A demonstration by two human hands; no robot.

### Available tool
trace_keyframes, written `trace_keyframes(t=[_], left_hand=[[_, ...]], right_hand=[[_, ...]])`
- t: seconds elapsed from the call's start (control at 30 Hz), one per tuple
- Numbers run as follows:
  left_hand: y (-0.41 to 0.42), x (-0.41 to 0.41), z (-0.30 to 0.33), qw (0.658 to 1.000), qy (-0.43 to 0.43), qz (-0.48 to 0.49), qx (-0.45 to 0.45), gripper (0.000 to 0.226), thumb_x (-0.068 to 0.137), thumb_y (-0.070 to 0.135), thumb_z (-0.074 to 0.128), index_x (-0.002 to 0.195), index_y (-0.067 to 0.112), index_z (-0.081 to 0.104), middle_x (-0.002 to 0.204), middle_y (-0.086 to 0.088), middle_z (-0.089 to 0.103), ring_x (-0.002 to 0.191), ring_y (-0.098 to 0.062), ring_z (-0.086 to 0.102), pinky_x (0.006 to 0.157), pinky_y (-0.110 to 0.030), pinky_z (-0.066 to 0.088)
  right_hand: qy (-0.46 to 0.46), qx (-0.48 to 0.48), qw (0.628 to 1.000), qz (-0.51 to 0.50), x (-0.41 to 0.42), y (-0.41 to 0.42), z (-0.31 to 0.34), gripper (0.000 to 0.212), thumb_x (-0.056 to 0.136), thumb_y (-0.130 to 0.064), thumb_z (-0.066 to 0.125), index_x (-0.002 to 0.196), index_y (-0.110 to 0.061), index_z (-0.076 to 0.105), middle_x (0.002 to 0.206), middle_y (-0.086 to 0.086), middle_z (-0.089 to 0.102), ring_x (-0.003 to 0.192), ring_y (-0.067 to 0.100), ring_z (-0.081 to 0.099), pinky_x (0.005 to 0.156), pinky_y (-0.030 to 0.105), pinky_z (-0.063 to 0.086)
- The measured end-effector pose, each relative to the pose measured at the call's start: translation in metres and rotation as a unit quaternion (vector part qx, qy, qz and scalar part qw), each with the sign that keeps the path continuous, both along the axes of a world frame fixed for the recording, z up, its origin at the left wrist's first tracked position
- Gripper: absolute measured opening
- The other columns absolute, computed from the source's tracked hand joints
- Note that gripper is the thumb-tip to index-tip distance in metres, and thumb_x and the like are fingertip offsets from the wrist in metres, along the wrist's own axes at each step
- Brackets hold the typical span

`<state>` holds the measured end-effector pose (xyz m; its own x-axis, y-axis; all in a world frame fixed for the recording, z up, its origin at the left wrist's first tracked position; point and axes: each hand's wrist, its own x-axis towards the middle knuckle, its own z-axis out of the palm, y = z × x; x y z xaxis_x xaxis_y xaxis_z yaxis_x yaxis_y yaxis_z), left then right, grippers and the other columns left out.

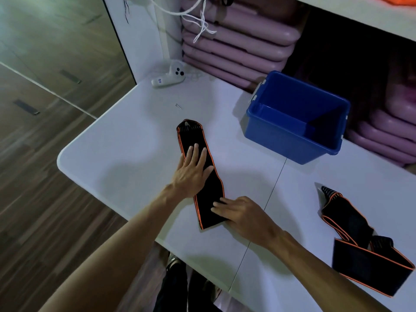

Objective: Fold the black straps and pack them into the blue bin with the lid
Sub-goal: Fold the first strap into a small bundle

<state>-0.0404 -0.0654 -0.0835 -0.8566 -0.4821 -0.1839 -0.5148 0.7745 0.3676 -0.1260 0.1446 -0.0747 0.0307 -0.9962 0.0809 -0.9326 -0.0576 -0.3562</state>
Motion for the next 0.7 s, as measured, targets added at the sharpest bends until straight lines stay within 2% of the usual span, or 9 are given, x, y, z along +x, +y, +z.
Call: trace_keyframes(t=[0.1, 0.2, 0.3, 0.4, 0.47, 0.53, 0.6, 0.7], left_hand=[[-0.016, -0.008, -0.021, 0.999, -0.014, 0.010, -0.029, 0.069, 0.097, 0.055, 0.011, 0.153, 0.018, 0.000, 0.162, -0.004, -0.011, 0.148, -0.021, -0.012, 0.120, -0.049, -0.002], [-0.027, -0.004, -0.026, 0.999, -0.008, -0.012, -0.044, 0.075, 0.089, 0.062, 0.000, 0.153, 0.022, 0.001, 0.162, -0.001, -0.009, 0.148, -0.018, -0.011, 0.120, -0.051, 0.000], [-0.028, -0.001, -0.018, 0.999, 0.027, -0.011, -0.041, 0.078, 0.091, 0.063, -0.002, 0.154, 0.019, 0.011, 0.162, -0.008, -0.001, 0.149, -0.024, -0.004, 0.120, -0.048, 0.004], [-0.020, 0.022, -0.001, 0.988, 0.139, -0.003, -0.069, 0.055, 0.102, 0.043, 0.026, 0.148, 0.014, 0.034, 0.158, -0.015, 0.021, 0.147, -0.029, 0.018, 0.118, -0.042, 0.020], [-0.003, 0.050, 0.002, 0.974, 0.201, -0.064, -0.083, 0.046, 0.102, 0.031, 0.038, 0.144, 0.013, 0.041, 0.157, -0.014, 0.027, 0.146, -0.028, 0.024, 0.116, -0.039, 0.027], [0.011, 0.077, -0.002, 0.972, 0.153, -0.160, -0.076, 0.048, 0.103, 0.031, 0.036, 0.149, 0.018, 0.032, 0.161, -0.008, 0.017, 0.149, -0.023, 0.014, 0.119, -0.039, 0.021], [0.011, 0.092, -0.013, 0.971, 0.077, -0.208, -0.086, 0.052, 0.104, 0.034, 0.030, 0.153, 0.025, 0.016, 0.163, -0.001, 0.004, 0.150, -0.017, 0.003, 0.120, -0.042, 0.016], [-0.005, 0.094, -0.023, 0.969, 0.054, -0.216, -0.106, 0.055, 0.102, 0.030, 0.034, 0.153, 0.029, 0.013, 0.163, 0.000, 0.007, 0.149, -0.017, 0.008, 0.119, -0.047, 0.021]], right_hand=[[0.005, 0.000, 1.000, -0.007, 0.004, 0.002, -0.002, 0.053, 0.071, -0.004, 0.077, 0.121, -0.019, 0.068, 0.129, 0.000, 0.066, 0.121, 0.017, 0.061, 0.077, 0.031, 0.053], [0.005, 0.002, 1.000, -0.012, 0.005, 0.001, -0.002, 0.048, 0.075, -0.008, 0.072, 0.121, -0.019, 0.068, 0.130, 0.000, 0.066, 0.123, 0.017, 0.060, 0.077, 0.032, 0.053], [-0.001, 0.012, 1.000, -0.012, 0.005, 0.002, -0.001, 0.044, 0.077, -0.017, 0.065, 0.120, -0.021, 0.070, 0.128, -0.001, 0.067, 0.120, 0.015, 0.062, 0.079, 0.030, 0.052], [-0.020, 0.017, 0.999, -0.020, 0.004, 0.002, 0.003, 0.040, 0.079, -0.022, 0.059, 0.117, -0.021, 0.071, 0.120, 0.003, 0.069, 0.106, 0.017, 0.067, 0.081, 0.030, 0.052], [-0.030, 0.024, 0.999, -0.022, 0.002, -0.001, 0.006, 0.040, 0.081, -0.025, 0.052, 0.116, -0.022, 0.072, 0.118, 0.005, 0.069, 0.101, 0.019, 0.067, 0.082, 0.031, 0.052], [-0.032, 0.043, 0.998, -0.015, 0.000, -0.003, 0.007, 0.041, 0.081, -0.026, 0.050, 0.116, -0.024, 0.071, 0.127, 0.008, 0.065, 0.107, 0.021, 0.065, 0.084, 0.035, 0.052], [-0.034, 0.056, 0.998, -0.006, -0.002, -0.004, 0.007, 0.040, 0.084, -0.027, 0.048, 0.118, -0.026, 0.069, 0.135, 0.010, 0.060, 0.114, 0.024, 0.062, 0.085, 0.037, 0.050], [-0.031, 0.060, 0.998, 0.001, -0.003, -0.005, 0.010, 0.040, 0.085, -0.029, 0.047, 0.119, -0.027, 0.068, 0.135, 0.006, 0.062, 0.120, 0.023, 0.060, 0.086, 0.036, 0.050]])
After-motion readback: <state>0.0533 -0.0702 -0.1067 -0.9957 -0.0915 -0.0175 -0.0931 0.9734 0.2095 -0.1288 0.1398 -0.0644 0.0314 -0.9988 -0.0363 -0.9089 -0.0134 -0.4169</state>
